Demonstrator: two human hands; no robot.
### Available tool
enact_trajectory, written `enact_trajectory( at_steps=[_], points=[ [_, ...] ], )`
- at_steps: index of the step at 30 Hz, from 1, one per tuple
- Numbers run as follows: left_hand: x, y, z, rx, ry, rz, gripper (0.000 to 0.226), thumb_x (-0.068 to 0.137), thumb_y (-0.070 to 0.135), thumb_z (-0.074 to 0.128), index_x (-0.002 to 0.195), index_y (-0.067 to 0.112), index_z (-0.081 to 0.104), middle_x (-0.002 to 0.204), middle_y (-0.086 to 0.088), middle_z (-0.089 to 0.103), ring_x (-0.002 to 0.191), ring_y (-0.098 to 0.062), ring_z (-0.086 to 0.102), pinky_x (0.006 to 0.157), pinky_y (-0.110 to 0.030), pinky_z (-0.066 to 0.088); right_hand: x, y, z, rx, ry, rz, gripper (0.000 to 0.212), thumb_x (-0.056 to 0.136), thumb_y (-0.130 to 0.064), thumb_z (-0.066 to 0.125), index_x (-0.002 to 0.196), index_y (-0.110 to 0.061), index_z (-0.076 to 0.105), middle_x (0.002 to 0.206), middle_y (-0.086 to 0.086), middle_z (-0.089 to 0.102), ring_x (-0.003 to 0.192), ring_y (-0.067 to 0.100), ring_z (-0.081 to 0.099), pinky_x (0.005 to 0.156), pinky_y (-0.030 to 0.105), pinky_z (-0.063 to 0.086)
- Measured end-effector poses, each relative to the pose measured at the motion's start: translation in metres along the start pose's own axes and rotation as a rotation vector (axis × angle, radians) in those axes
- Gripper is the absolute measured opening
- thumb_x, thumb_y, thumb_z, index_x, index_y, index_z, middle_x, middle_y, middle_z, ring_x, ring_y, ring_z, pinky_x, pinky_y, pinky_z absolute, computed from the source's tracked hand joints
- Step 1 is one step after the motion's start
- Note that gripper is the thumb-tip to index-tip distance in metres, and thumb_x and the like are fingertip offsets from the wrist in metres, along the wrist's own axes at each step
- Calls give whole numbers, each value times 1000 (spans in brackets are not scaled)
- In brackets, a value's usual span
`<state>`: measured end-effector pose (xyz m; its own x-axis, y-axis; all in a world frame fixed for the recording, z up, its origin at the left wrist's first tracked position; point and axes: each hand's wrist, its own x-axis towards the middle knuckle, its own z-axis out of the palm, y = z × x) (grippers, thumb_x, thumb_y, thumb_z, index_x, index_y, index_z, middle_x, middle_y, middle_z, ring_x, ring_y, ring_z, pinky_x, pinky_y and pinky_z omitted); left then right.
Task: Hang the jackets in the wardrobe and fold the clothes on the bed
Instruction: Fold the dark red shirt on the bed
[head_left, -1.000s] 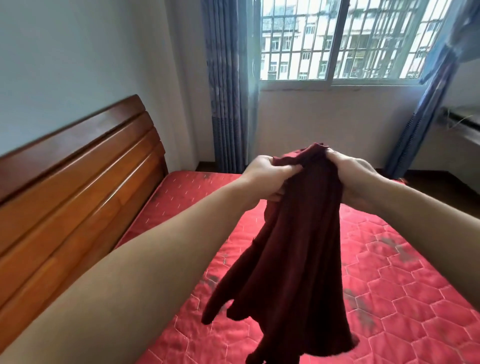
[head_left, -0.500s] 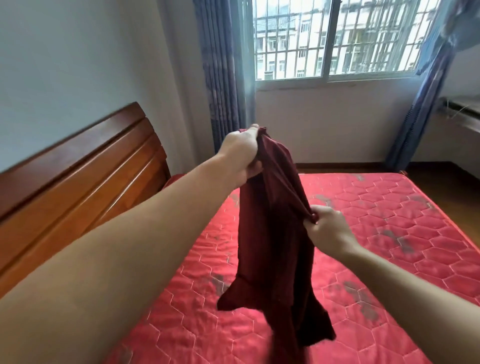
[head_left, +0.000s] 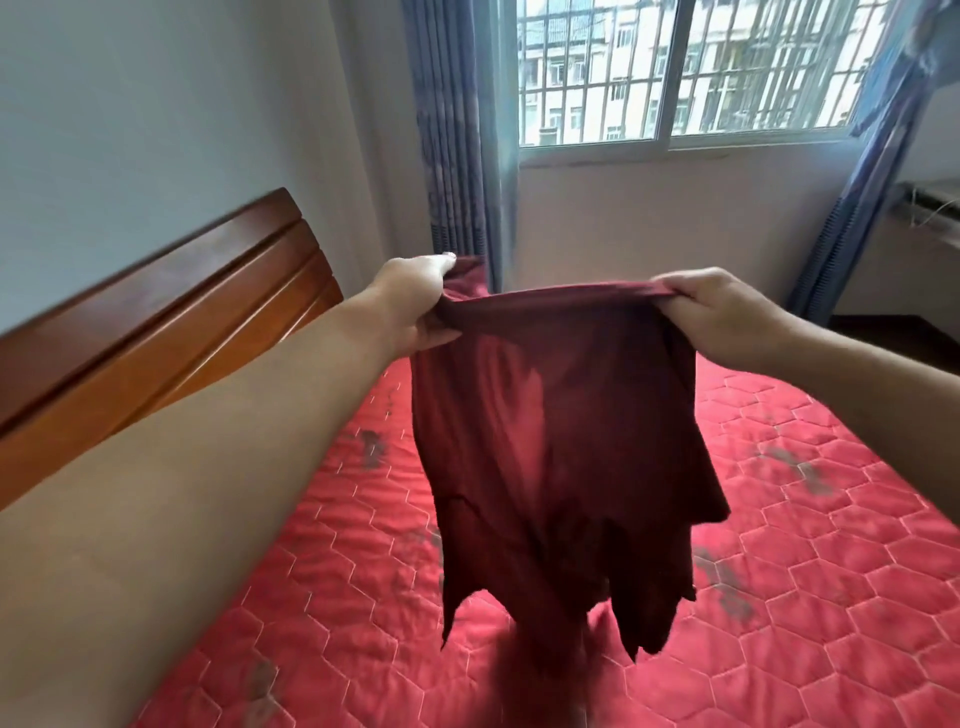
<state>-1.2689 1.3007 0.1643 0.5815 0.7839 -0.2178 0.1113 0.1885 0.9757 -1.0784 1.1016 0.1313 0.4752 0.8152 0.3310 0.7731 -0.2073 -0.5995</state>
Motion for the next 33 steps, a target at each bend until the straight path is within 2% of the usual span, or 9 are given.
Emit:
enact_trajectory(
  at_steps=[5, 9, 11, 13, 16, 19, 25, 28, 33],
  points=[
    [-12, -7, 10, 274, -113, 113, 40, 89, 51, 61, 114, 21, 53, 70, 2, 49, 53, -8, 51, 60, -29, 52, 14, -32, 7, 405, 185, 194, 27, 97, -18, 46, 86, -11, 69, 78, 5, 62, 69, 13, 55, 63, 31, 44],
    [-28, -27, 21, 851, -188, 595, 99, 62, 77, 64, 145, 41, 25, 140, 3, 40, 124, -14, 47, 102, -37, 44, 27, -60, -1, 813, 234, 418, 27, 98, -23, 51, 76, -13, 62, 63, 5, 66, 60, 21, 64, 64, 38, 54],
    [-39, -46, 36, 856, -236, 816, 118, 50, 77, 71, 149, 37, 21, 150, 6, 25, 139, -14, 29, 115, -41, 29, 35, -69, -9, 930, 307, 475, 26, 96, -19, 55, 72, -12, 62, 55, 4, 65, 53, 18, 65, 59, 35, 58],
    [-43, -61, 54, 645, -340, 684, 126, 46, 67, 82, 150, 31, 20, 150, 5, 33, 138, -9, 35, 114, -38, 34, 43, -72, -18, 1001, 318, 478, 23, 96, -15, 53, 76, -9, 64, 61, 6, 65, 54, 18, 65, 57, 30, 56],
    [-33, -69, 78, 475, -272, 526, 63, 63, 47, 84, 115, 21, 63, 106, 8, 71, 97, -5, 67, 91, -34, 54, 44, -68, -28, 1124, 201, 499, 22, 100, -18, 46, 92, -10, 65, 81, 6, 64, 71, 19, 65, 63, 27, 56],
    [-26, -63, 94, 359, -164, 428, 18, 84, 28, 71, 71, 15, 68, 67, 2, 65, 61, -16, 58, 63, -38, 52, 21, -51, -25, 1378, 100, 457, 33, 99, -37, 44, 80, -15, 59, 81, 7, 54, 81, 19, 56, 80, 32, 50],
    [-21, -33, 92, -56, -126, 179, 19, 95, 29, 58, 80, 17, 60, 60, 3, 66, 49, -13, 62, 47, -24, 50, -77, 8, 42, 613, -37, 289, 65, 77, -36, 78, 132, -36, 43, 116, -5, 60, 98, 10, 65, 76, 28, 55],
    [-21, -25, 86, -81, -129, 130, 12, 96, 28, 56, 88, 20, 59, 62, 4, 69, 54, -13, 65, 49, -28, 53, -86, 20, 64, 276, 43, 123, 19, 83, -11, 72, 95, -25, 65, 79, -15, 60, 67, 6, 59, 66, 30, 51],
    [-10, -19, 49, 286, -53, 167, 28, 95, 42, 55, 83, 17, 57, 68, 1, 67, 46, -11, 65, 40, -28, 51, -53, 20, 32, 169, 181, 91, 32, 94, -7, 50, 63, -15, 56, 61, -7, 44, 61, 8, 39, 56, 36, 35]
  ],
)
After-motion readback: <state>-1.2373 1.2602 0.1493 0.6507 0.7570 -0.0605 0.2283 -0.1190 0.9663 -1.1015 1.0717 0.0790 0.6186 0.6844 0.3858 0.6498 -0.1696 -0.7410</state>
